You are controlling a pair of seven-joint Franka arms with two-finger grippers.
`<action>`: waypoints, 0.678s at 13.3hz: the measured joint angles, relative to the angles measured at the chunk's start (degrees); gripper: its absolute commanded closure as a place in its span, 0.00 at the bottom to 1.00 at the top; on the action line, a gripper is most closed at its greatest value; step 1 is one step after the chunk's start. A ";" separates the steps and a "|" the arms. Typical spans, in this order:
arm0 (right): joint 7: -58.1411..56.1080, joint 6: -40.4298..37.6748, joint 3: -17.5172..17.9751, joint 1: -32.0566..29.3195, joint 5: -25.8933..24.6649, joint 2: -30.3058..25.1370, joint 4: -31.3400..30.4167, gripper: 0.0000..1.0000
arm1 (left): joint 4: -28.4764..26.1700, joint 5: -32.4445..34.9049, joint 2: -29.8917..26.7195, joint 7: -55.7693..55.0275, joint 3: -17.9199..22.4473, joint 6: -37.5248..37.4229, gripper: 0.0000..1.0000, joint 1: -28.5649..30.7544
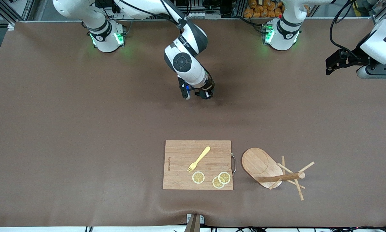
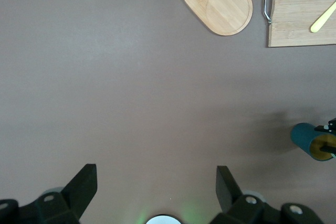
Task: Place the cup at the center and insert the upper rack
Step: 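Lower the mug onto the table and open the right gripper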
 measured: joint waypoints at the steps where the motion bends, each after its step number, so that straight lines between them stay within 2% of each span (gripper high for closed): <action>1: 0.04 -1.11 -0.18 -0.01 0.00 -0.09 0.65 0.00 | -0.01 0.00 0.02 0.00 0.00 0.00 0.00 0.00; 6: 0.10 -10.19 -1.08 -1.99 0.00 -1.83 4.56 0.00 | -0.04 0.00 0.40 0.00 0.00 0.00 0.00 0.00; 9: -1.39 -18.19 -1.36 -7.09 -1.98 -5.64 5.74 0.00 | -0.04 0.00 0.66 0.00 0.00 0.00 0.00 0.00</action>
